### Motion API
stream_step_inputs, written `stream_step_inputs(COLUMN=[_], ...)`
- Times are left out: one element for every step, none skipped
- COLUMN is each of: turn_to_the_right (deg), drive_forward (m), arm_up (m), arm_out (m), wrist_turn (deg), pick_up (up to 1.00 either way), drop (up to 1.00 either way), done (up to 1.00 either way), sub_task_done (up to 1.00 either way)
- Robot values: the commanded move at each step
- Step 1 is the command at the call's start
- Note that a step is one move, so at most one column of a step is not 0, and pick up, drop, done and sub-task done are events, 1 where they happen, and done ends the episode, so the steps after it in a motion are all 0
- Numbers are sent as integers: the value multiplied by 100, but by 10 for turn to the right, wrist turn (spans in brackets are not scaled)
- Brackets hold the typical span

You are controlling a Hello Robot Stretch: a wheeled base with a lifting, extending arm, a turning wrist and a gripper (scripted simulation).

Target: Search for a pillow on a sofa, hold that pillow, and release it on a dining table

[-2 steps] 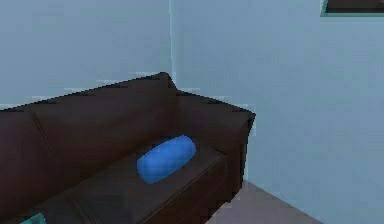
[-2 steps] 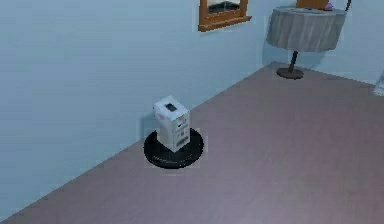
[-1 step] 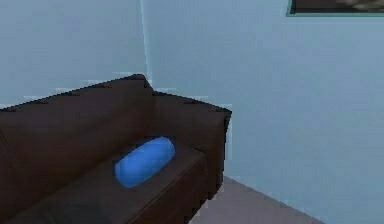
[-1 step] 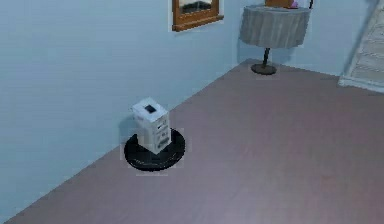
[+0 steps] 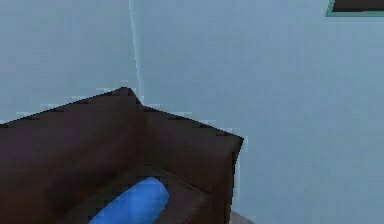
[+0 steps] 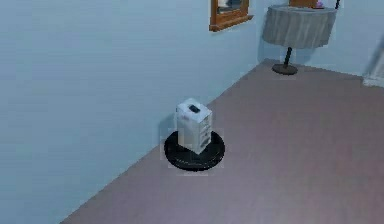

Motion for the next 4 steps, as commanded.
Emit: stream_step_inputs(turn_to_the_right=[-450, -450, -210, 0], drive_forward=[0, 0, 0, 0], arm_up=[0, 0, 0, 50], arm_out=[0, 0, 0, 0], wrist_turn=[0, 0, 0, 0], pick_up=[0, 0, 0, 0], drop=[0, 0, 0, 0], done=[0, 0, 0, 0], sub_task_done=[0, 0, 0, 0])
